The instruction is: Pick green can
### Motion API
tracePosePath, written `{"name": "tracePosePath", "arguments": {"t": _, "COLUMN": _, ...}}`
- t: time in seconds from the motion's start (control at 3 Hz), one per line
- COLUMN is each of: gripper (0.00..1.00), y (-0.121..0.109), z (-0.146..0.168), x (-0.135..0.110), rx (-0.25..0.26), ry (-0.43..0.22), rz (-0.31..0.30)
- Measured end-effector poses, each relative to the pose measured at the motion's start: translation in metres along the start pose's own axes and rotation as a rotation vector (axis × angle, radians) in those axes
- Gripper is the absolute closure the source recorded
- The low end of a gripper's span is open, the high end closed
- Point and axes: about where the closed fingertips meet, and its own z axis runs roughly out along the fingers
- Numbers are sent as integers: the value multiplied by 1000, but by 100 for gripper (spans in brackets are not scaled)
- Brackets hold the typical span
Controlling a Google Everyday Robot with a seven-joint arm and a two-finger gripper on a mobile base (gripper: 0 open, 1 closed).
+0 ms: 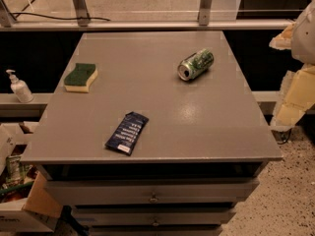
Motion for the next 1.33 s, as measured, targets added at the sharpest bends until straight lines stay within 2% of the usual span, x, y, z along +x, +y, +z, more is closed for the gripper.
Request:
{"name": "tracePosePath", "arguments": {"t": 0.33, "gripper": 0, "y": 0, "z": 0, "x": 0, "rx": 0, "ry": 0, "rz": 0}}
{"name": "tracePosePath", "arguments": {"t": 0.67, "gripper": 0, "y": -9, "z": 3, "x": -4, "rx": 22, "ry": -37, "rz": -6}}
{"name": "tracePosePath", "arguments": {"t": 1.0, "gripper": 0, "y": -28, "z": 23, "x": -17, "rx": 24, "ry": -108, "rz": -36}}
{"name": "tracePosePath", "arguments": {"t": 1.33, "gripper": 0, "y": -55, "z": 49, "x": -33, "rx": 20, "ry": -173, "rz": -100}}
